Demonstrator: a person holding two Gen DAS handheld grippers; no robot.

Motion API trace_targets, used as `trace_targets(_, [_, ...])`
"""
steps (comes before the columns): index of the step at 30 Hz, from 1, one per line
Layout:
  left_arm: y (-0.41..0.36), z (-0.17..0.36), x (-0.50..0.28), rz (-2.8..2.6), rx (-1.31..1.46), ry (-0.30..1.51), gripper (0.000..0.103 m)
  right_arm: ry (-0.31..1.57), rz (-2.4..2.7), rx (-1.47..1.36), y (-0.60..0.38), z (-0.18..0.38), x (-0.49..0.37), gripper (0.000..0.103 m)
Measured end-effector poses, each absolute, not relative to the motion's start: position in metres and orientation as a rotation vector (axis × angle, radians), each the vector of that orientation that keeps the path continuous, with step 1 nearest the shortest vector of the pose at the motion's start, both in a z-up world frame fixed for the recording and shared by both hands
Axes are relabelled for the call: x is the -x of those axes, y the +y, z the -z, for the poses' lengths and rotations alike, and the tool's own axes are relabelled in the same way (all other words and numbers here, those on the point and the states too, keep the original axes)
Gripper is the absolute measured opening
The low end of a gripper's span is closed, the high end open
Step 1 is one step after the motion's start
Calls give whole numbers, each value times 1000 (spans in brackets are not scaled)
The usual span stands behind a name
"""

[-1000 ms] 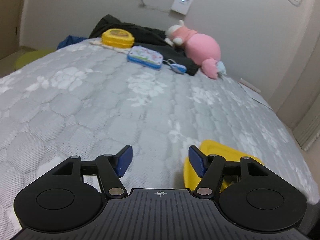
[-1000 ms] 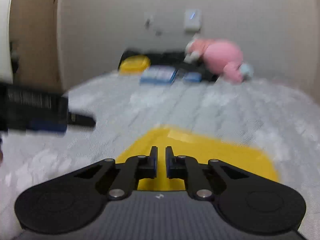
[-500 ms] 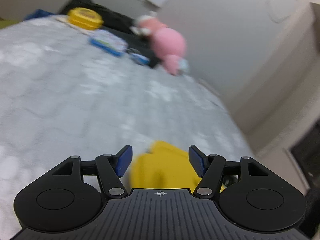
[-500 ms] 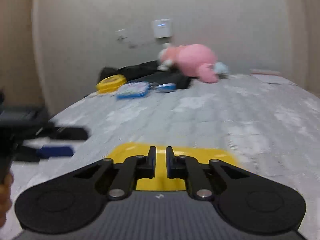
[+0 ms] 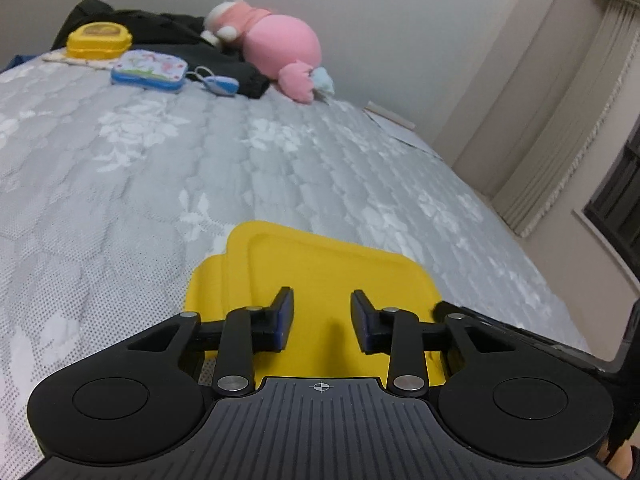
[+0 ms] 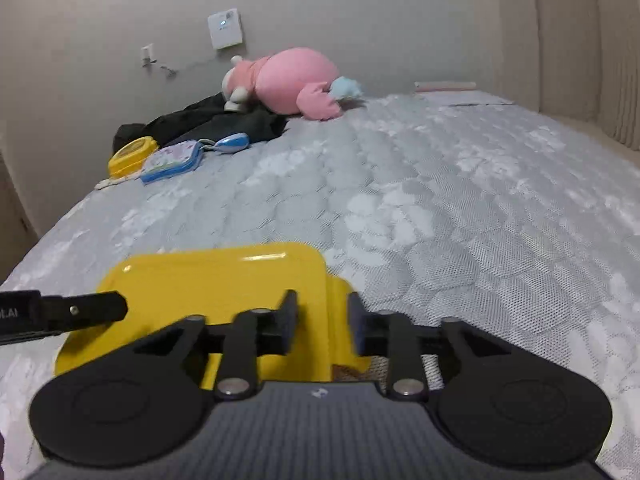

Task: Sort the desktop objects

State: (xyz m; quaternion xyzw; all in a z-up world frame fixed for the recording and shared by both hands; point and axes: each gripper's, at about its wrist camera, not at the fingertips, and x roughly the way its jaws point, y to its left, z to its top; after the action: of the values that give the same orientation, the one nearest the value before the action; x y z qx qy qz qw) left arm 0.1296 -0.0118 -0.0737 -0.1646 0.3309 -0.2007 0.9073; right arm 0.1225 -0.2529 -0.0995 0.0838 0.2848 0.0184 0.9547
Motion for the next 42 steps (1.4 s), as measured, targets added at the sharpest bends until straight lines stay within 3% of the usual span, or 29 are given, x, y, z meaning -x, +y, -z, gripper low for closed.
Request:
trace_targets(11, [1, 72, -131, 422, 411, 707, 35, 538, -51, -172, -256, 100, -135, 33])
trace_targets(14, [20, 70, -133, 400, 503, 699, 43, 540, -51, -277, -270, 96, -129, 33])
trace_targets(21, [42, 73, -143, 363, 589, 707, 45, 610, -25, -412, -292, 101, -132, 44])
trace_targets(27, [27, 67, -141, 347, 444, 697, 50, 585, -61, -335, -278, 103, -134, 45])
trace_targets(28, [26, 68, -141, 346, 442, 695, 51, 580, -66, -322, -276, 104, -134, 38])
trace_targets(33, [35, 66, -138, 362, 525, 674, 50, 560, -58, -251, -266, 100, -131, 38])
trace_targets(38, [43, 62, -137, 476, 654, 638, 50, 456, -89, -222, -262, 88, -118, 20])
trace_targets(40, [32, 65, -138, 520, 614, 676, 42, 453, -147, -212, -256, 89, -117, 20])
trace_targets(42, [18, 65, -138, 532, 526, 699, 42, 472, -191, -184, -248, 91, -118, 20])
